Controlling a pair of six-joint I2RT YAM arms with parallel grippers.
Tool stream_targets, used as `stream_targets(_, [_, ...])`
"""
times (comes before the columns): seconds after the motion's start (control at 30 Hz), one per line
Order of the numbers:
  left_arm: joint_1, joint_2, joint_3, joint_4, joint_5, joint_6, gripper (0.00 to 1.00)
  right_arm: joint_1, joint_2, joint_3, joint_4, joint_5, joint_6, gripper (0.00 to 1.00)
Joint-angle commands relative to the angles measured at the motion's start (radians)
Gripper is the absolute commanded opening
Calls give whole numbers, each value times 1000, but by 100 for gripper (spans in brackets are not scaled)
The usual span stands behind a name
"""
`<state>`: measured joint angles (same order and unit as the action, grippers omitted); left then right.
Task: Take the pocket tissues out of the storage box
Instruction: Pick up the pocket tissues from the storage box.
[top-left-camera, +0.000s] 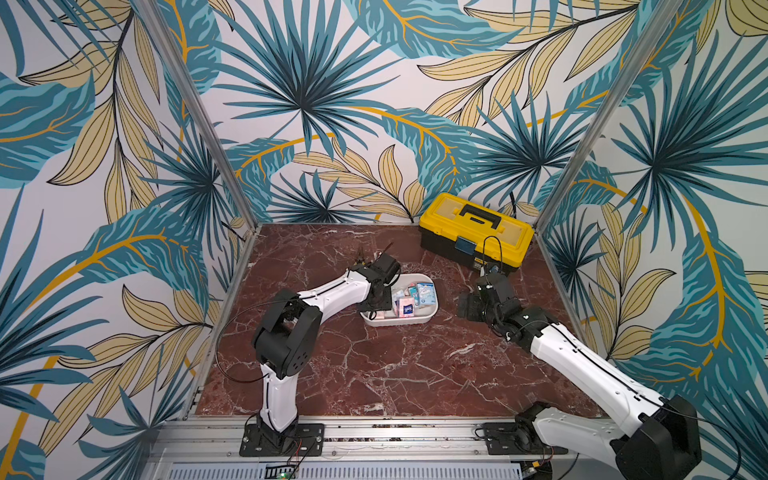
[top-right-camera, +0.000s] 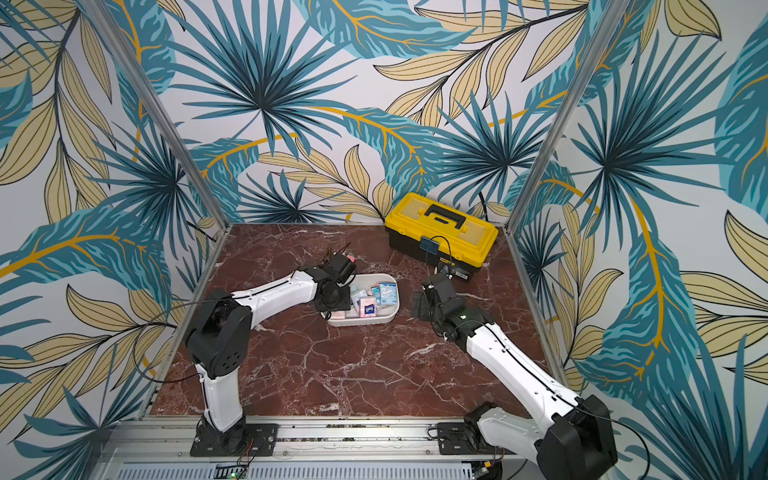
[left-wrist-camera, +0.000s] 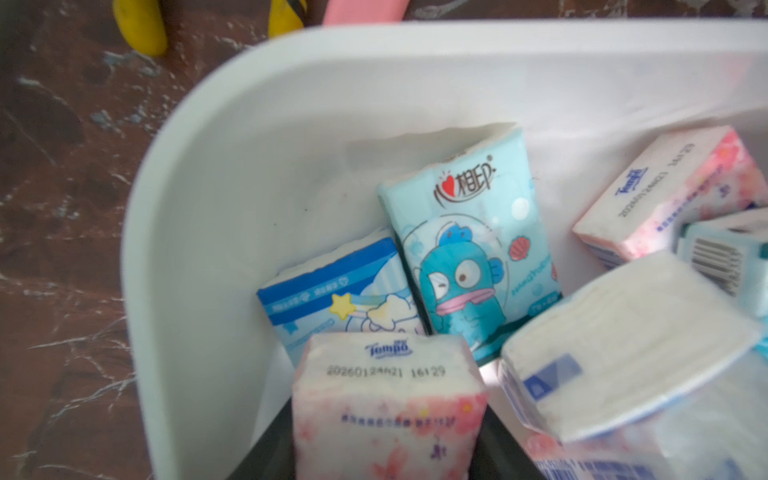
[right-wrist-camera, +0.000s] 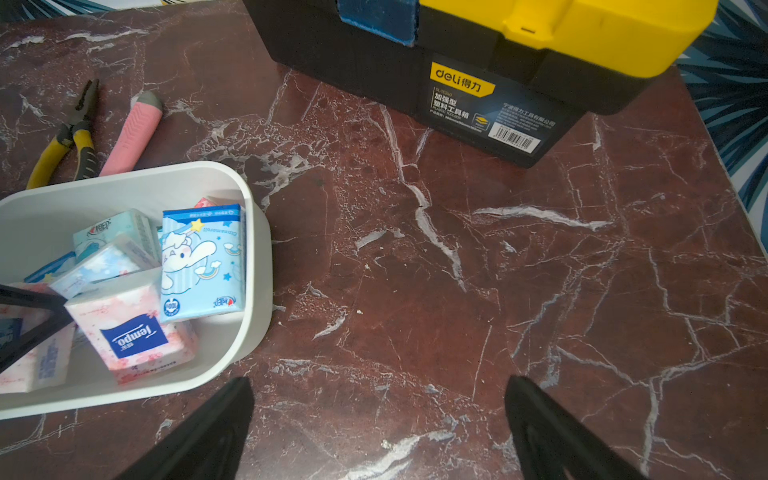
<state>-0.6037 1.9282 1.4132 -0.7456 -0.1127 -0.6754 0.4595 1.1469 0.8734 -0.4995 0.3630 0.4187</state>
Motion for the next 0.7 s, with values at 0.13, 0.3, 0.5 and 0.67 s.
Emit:
stream_targets(0.13, [-5,-99,44,-30,8,37,51,-2,2,-14,-16,30,20,99])
stream_targets(0.3, [-4,-193,35,-60,-2,46,51,-2,2,-12,-16,34,20,99])
stream_targets(0.5, [-5,-346,-50,-105,-20,48,51,-3,-6,-18,-17,43,19,99])
stream_targets(0.67, [-5,-464,-183,-110,12,47,51,-4,-9,-20,-16,50,23,99])
